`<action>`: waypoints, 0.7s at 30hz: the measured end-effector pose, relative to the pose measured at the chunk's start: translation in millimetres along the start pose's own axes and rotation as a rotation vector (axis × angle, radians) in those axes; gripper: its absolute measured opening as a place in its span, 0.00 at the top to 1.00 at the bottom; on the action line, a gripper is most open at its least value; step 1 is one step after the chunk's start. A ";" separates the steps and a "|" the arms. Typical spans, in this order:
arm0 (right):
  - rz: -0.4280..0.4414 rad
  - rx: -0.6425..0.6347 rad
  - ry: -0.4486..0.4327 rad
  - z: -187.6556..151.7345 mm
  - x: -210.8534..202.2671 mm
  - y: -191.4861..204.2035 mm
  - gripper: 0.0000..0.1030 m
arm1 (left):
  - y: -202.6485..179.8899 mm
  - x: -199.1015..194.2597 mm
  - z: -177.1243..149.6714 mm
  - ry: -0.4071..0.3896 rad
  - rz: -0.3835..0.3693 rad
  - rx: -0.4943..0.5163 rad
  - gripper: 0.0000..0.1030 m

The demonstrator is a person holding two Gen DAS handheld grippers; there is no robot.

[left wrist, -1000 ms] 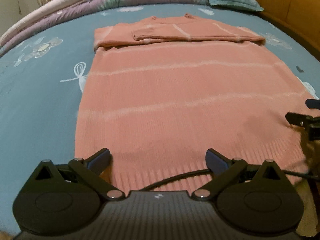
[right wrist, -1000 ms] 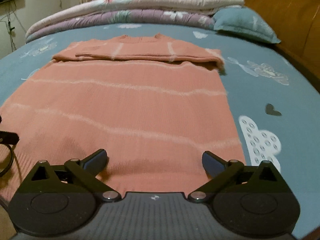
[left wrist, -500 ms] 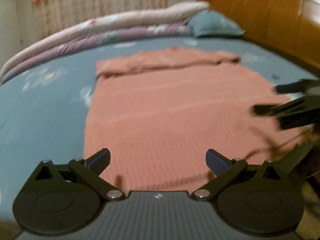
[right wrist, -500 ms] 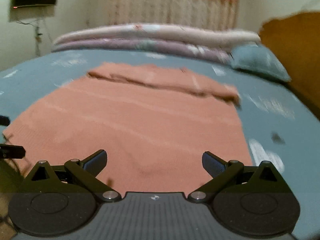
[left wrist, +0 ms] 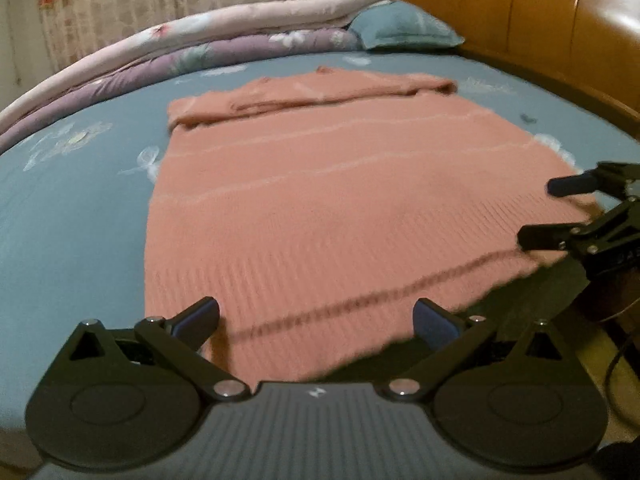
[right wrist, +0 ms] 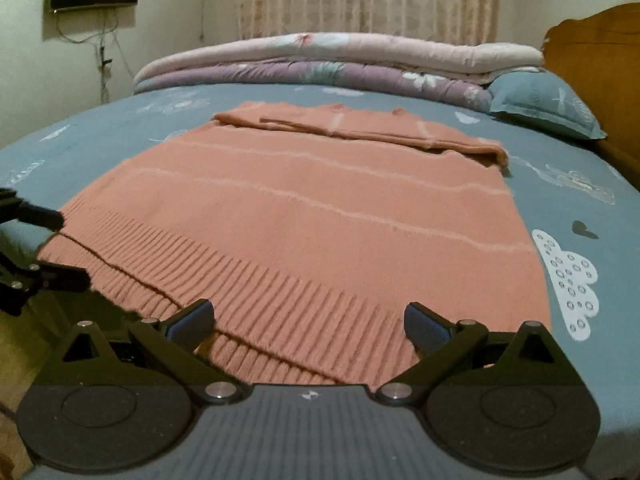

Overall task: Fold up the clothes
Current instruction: 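Move both tools down to the ribbed hem of the pink sweater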

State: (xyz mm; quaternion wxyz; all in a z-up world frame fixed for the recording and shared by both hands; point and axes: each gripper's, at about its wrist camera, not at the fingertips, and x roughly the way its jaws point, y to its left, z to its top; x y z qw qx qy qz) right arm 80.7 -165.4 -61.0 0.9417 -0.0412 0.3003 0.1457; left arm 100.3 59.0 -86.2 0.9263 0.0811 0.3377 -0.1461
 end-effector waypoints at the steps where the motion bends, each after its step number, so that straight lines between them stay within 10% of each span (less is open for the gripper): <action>1: -0.006 0.000 -0.015 5.4 2.5 -2.6 0.00 | 0.7 3.0 8.7 -0.014 -0.019 -0.006 0.01; 21: -0.183 0.161 -0.032 -14.0 10.2 -63.9 0.00 | -62.3 69.9 77.7 -0.049 -0.344 0.000 0.01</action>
